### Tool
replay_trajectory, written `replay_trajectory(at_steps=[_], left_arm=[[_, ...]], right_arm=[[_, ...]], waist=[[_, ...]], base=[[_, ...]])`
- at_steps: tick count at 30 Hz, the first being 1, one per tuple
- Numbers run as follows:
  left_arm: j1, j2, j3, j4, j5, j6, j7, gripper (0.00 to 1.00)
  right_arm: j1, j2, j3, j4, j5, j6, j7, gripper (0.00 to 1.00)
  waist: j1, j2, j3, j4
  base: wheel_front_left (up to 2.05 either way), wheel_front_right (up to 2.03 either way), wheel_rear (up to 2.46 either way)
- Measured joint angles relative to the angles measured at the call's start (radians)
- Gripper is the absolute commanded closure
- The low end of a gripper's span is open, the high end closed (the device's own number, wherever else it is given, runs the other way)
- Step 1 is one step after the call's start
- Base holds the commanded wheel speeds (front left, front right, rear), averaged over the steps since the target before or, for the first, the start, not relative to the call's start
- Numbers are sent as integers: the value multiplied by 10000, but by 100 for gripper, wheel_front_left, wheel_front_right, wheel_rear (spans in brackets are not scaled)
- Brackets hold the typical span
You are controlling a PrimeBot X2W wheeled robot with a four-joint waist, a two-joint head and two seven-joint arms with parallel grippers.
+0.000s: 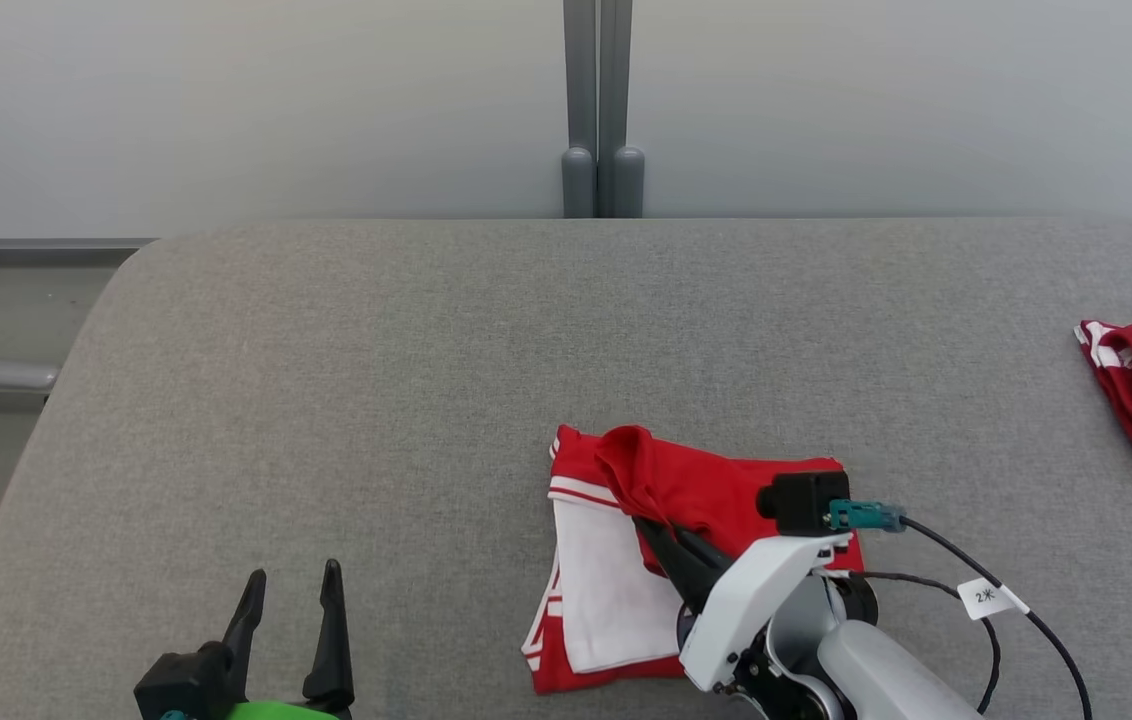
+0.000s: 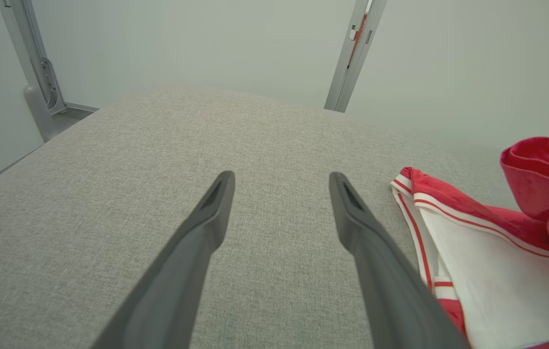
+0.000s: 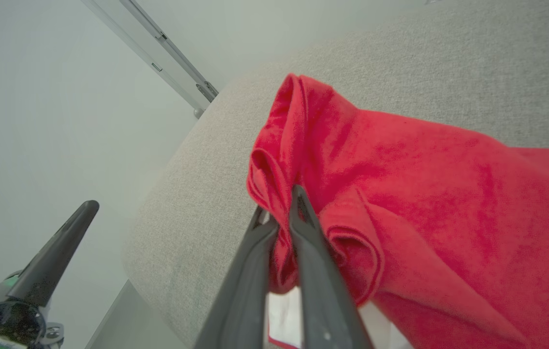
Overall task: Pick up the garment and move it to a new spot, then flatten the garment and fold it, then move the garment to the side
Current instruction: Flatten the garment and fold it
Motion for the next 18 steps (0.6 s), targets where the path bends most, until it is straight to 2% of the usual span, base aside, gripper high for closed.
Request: replay_trajectory(at_steps=[6,7,8,9,10,18], left_arm=[[-68,-13,-94,36,58,-21,0,0],[-75,-13,-107,58,58,-21,0,0],[-91,-13,-123,81,58,-23,0,0],[-110,-13,-132,96,58,-23,0,0],[-126,-13,-140,104,58,-23,0,0],[-141,-13,-161,109,56,27,0,0]], right_arm=[[-562,23,593,974,721,0,-575,100],[-667,25,704,1164,861,0,-700,87],[-772,17,836,1313,1034,-2,-777,61],[-844,15,976,1398,1162,-2,-842,18],[-917,27,1112,1476,1310,0,-942,0],[-1484,38,1804,1453,2293,0,-1833,0]], waist=[[0,0,73,199],[0,0,86,233],[0,0,98,268],[0,0,107,294],[0,0,116,323],[0,0,139,307]], base=[[0,0,0],[0,0,0],[0,0,0],[0,0,0],[0,0,0],[0,0,0]])
